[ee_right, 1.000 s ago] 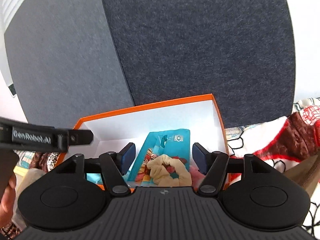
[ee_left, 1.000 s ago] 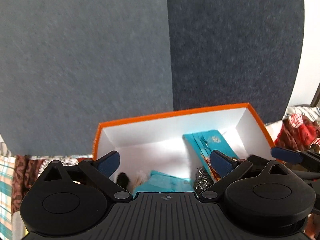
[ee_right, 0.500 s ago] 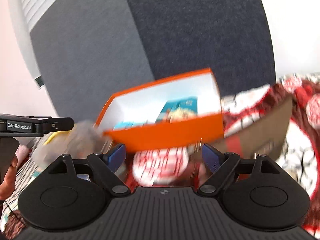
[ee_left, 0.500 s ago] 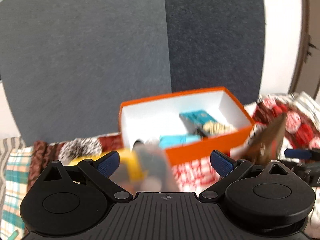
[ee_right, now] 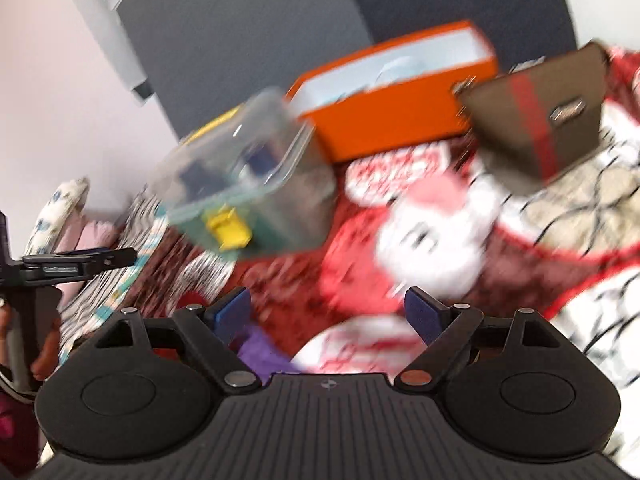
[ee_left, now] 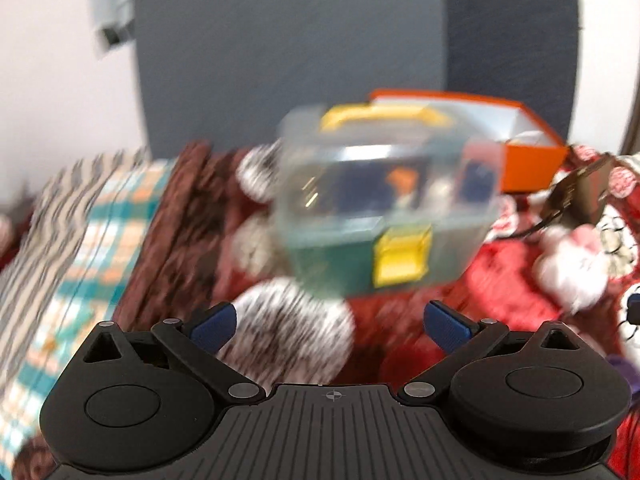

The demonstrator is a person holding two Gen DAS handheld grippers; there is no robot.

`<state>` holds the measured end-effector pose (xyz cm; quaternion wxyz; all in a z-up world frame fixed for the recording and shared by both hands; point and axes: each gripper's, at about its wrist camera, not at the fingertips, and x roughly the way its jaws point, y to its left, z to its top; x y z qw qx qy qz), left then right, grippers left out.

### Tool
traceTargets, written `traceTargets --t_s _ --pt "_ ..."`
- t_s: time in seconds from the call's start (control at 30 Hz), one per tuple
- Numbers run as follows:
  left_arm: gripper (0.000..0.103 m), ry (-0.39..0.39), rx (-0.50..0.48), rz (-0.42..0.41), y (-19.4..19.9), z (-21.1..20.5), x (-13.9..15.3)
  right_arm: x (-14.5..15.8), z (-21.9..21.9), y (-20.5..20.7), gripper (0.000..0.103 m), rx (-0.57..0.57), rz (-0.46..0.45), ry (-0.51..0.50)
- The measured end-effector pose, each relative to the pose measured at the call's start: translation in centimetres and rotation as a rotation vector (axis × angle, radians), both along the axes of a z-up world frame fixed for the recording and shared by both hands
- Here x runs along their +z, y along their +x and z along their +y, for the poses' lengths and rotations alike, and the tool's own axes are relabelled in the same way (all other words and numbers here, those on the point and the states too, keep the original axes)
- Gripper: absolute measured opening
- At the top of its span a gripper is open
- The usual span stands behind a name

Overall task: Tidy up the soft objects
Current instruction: 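Grasp the red plush bear with the left tool while the right tool grasps the white plush toy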

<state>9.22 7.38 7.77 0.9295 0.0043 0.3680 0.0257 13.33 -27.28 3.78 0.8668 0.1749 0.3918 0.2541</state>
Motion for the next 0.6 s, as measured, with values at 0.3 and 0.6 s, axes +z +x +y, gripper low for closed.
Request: traceTargets --t_s 0.3,0.6 --pt "0.103 -0.113 0.094 0.032 -3.8 4.8 -2.9 -1.4 4.5 -2.5 0.087 0.078 0.028 -0.073" --pt "0.103 -0.139 0.103 0.076 -3.2 5.2 -4.7 -3.1 4.9 -3.9 0.087 0.070 0.041 -0.146"
